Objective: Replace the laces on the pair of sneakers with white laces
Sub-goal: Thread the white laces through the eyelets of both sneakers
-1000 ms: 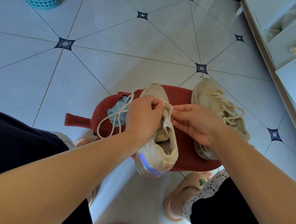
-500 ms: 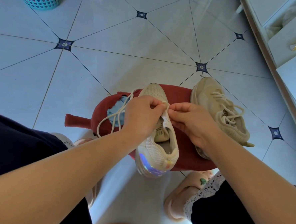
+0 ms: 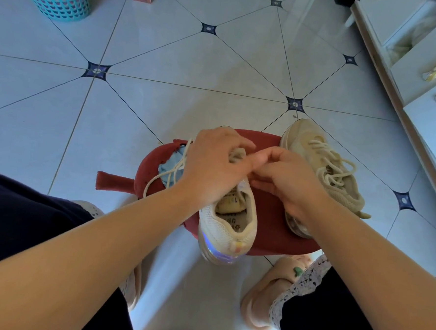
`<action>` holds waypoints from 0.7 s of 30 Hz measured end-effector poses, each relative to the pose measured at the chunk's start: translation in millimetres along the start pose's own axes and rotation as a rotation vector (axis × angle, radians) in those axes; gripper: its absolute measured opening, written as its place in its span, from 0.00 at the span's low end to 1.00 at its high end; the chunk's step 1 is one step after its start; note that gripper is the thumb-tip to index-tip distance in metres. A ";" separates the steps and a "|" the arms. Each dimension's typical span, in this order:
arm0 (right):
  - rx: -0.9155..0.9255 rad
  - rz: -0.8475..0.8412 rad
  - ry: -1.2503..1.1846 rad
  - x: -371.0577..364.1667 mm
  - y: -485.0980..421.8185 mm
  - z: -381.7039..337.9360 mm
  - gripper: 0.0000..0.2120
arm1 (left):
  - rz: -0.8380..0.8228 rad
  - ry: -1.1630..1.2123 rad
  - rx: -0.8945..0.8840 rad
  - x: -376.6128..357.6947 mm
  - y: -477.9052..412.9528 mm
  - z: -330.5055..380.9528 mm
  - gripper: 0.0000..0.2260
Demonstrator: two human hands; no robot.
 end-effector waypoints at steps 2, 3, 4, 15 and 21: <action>0.078 0.095 0.114 3.6 2.7 -6.0 0.06 | -0.118 -0.172 -0.009 -4.6 0.2 -1.8 0.14; 0.123 0.149 0.153 5.6 4.2 -9.3 0.06 | -0.128 -0.210 0.008 -5.6 0.8 -2.8 0.15; 0.168 0.193 0.172 7.3 6.4 -12.7 0.07 | -0.116 -0.230 0.014 -5.5 1.0 -3.5 0.15; 0.344 0.387 -0.516 78.3 31.7 -89.9 0.17 | -0.101 -0.189 0.042 -5.2 2.4 -8.0 0.12; 0.250 0.180 0.996 1.0 0.3 -23.6 0.09 | -0.095 -0.182 0.030 -6.1 3.3 -7.4 0.13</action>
Point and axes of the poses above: each hand's wrist, its own y-axis away from the middle knuckle, its own x-axis out of the back of the hand, z = x × y, the point moved 3 cm from there along -y, towards the middle knuckle, and after that the axes turned 9 degrees about -x, right-handed, at the moved point
